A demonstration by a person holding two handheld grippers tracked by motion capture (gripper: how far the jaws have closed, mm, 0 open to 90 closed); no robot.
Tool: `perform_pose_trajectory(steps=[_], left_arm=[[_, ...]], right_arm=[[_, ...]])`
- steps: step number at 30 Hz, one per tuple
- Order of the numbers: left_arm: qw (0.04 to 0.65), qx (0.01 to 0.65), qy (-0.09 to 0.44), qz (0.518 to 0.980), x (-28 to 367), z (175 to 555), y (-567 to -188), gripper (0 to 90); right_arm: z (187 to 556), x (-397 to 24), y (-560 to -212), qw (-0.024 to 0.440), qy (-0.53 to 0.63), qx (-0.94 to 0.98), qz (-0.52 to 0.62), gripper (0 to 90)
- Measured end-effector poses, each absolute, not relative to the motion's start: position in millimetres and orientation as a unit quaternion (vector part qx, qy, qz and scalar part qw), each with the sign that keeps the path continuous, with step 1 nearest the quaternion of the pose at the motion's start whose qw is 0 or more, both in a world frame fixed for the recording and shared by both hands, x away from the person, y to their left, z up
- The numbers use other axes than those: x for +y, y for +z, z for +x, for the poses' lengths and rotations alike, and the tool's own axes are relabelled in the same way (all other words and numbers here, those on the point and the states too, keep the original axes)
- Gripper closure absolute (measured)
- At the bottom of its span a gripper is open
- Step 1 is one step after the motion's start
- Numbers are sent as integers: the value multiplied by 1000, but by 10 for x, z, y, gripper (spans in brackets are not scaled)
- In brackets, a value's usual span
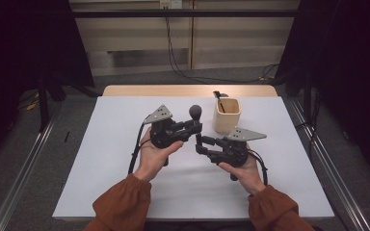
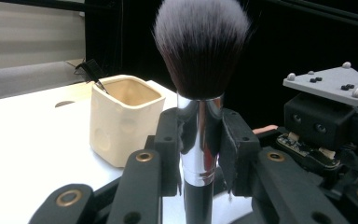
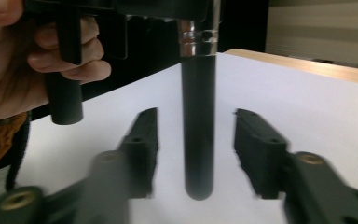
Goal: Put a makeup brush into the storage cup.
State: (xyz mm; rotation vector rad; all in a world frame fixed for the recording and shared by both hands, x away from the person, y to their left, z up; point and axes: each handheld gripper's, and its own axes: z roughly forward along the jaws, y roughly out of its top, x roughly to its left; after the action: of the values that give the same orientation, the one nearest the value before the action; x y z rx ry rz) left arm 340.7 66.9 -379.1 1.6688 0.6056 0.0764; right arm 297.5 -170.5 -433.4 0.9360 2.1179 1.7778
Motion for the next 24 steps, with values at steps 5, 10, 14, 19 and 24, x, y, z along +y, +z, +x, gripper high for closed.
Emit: perform_pose_trajectory(steps=[5,10,14,19,24], left_arm=[[630,261,39,730,697,3406,-3759,710],[632,257,40,730,741,3408,-3710,710],[632,251,44,732,770,3409,-3679,710],[632,248,44,733,787,3409,-3665,710],[623,236,44,744,774,3408,-3662,710]], right_arm=[[2972,-1710,-4321,123,602,721,321,371],[2989,-1741,-4308,146,597,725,309,217],[2999,-1792,-4299,139,608,722,301,150],[2980,-1828,-4267,155,598,727,300,25],[2989,-1851,-4279,155,580,742,297,1]])
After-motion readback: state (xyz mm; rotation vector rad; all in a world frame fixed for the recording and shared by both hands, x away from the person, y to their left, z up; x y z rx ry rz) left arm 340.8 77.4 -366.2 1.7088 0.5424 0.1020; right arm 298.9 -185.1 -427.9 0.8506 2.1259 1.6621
